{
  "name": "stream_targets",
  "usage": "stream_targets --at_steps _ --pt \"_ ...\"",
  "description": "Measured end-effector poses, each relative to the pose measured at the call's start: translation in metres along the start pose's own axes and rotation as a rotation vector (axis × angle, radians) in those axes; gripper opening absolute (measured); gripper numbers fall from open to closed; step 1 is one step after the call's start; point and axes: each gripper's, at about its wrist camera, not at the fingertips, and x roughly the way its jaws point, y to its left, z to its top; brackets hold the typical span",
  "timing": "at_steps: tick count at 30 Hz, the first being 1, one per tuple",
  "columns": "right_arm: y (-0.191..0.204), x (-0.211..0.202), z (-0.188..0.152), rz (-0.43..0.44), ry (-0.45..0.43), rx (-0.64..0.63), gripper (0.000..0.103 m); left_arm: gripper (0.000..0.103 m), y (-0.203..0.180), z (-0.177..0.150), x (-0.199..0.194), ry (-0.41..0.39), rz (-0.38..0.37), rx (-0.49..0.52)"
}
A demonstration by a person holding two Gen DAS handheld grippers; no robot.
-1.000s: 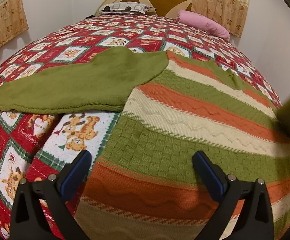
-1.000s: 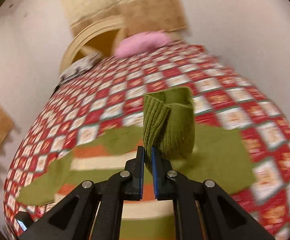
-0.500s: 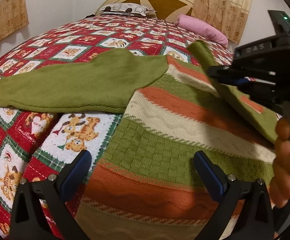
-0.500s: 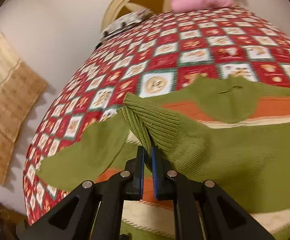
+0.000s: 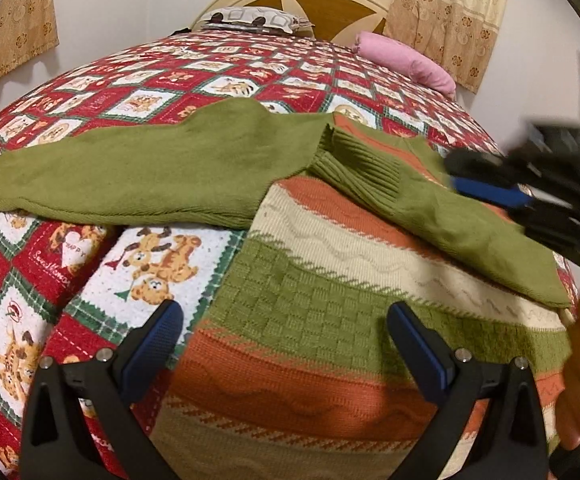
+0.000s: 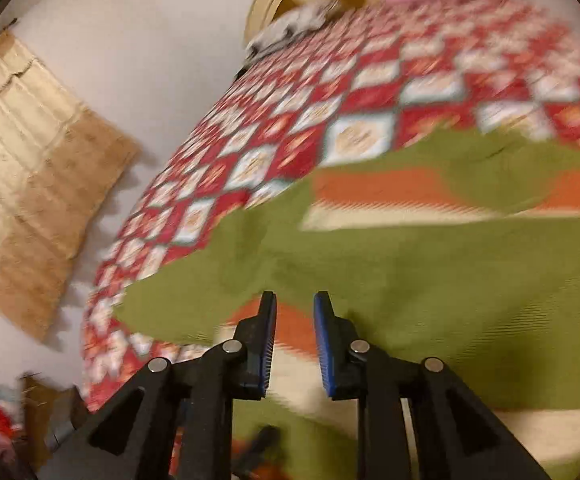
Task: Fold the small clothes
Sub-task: 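Carry the sleeve across the sweater body with the right gripper and release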
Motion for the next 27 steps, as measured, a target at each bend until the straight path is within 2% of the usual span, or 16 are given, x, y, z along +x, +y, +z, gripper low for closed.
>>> stream_targets --at_steps 2,5,7,9,12,14,17,18,21,24,27 --pt "-0.013 -0.02 -0.006 -0.095 -0.034 -0.008 0.02 0.103 0.0 0.0 0.0 0.0 0.0 0.0" --pt "-0.042 -0.04 -0.02 -0.334 -0.042 -0.045 0.02 0.103 0.0 0.0 0.0 0.001 0.002 0.002" --pt "-0.067 -0.053 -0.031 -0.449 -0.049 -0.057 0.02 0.103 0.0 0.0 0.0 0.001 0.004 0.003" --pt "-0.095 -0.064 -0.039 -0.525 -0.041 -0.034 0.02 0.103 -0.001 0.0 0.0 0.001 0.005 0.003" --pt "-0.142 -0.093 -0.05 -0.503 -0.065 0.046 0.019 0.103 -0.001 -0.001 0.0 0.002 0.004 0.003" --pt "-0.16 -0.112 -0.054 -0.593 -0.074 0.055 0.015 0.103 -0.001 0.0 0.0 0.003 0.008 0.005" --pt "-0.183 -0.129 -0.057 -0.563 -0.08 0.096 0.005 0.103 -0.004 -0.001 0.0 0.008 0.024 0.015" --pt "-0.185 -0.132 -0.057 -0.553 -0.078 0.105 0.005 0.103 -0.005 -0.001 0.0 0.009 0.029 0.021" --pt "-0.161 -0.139 -0.056 -0.549 -0.121 0.081 0.01 0.103 -0.008 0.002 -0.005 0.013 0.036 0.032" --pt "-0.127 -0.135 -0.054 -0.481 -0.174 0.01 0.01 0.103 -0.011 0.014 -0.011 -0.004 0.007 0.008" --pt "-0.112 -0.116 -0.051 -0.415 -0.156 0.003 0.01 0.103 -0.027 0.041 -0.012 -0.038 -0.009 0.013"
